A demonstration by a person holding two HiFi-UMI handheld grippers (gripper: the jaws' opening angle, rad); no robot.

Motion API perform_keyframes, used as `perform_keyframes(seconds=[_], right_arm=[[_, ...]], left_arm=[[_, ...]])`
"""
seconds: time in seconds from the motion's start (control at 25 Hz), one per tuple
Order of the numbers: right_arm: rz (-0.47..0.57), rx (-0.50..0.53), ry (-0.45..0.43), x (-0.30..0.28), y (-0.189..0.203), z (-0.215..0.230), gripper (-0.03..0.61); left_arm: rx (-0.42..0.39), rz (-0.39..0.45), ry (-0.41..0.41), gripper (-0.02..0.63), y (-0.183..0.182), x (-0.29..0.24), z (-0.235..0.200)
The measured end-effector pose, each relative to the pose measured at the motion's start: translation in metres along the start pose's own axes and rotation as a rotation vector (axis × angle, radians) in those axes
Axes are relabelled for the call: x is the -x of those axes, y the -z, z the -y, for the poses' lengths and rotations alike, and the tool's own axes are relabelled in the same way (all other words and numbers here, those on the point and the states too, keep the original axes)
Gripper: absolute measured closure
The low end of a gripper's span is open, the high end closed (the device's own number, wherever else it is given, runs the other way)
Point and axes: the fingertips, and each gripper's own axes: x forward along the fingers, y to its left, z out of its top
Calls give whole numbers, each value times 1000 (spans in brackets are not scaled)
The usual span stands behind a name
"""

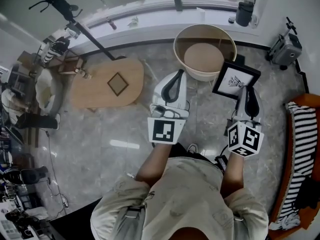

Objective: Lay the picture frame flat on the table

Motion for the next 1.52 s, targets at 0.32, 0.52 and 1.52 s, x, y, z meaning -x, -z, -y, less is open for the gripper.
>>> perform_keyframes(seconds=[0.32, 0.52, 1.52], right_arm=[[-13, 11, -3, -27, 10, -5, 508], [-18, 24, -4, -59, 13, -19, 508], [-43, 94, -46, -240, 27, -113, 508]], left_arm=[[5, -8, -12, 611, 16, -16, -18], [20, -9, -23, 611, 28, -34, -45], [35, -19, -69, 611, 89, -133, -202]])
